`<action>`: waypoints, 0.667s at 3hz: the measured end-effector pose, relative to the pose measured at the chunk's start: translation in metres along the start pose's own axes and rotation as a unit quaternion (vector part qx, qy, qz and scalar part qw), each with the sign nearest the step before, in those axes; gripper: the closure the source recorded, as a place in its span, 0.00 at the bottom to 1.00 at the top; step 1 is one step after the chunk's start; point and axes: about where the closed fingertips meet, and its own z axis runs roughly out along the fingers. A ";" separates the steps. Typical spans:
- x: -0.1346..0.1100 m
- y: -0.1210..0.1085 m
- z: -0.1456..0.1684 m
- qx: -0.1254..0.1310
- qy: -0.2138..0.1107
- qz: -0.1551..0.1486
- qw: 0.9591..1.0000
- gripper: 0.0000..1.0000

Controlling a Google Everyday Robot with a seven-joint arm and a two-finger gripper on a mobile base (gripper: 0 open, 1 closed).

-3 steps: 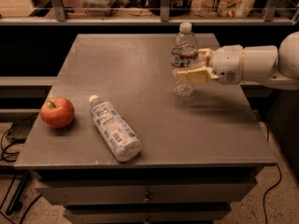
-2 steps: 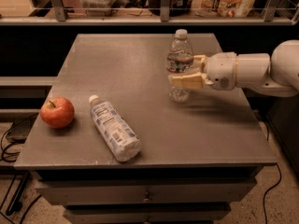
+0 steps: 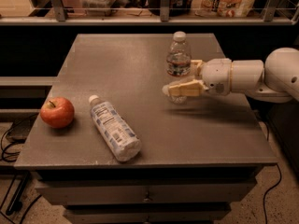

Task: Place water bottle upright

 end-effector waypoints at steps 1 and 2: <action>0.003 0.005 -0.001 0.006 -0.006 0.016 1.000 0.00; 0.003 0.005 -0.001 0.006 -0.006 0.016 1.000 0.00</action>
Offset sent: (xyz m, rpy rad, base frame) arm -0.0068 -0.0079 -0.0010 0.0369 0.0439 -0.0363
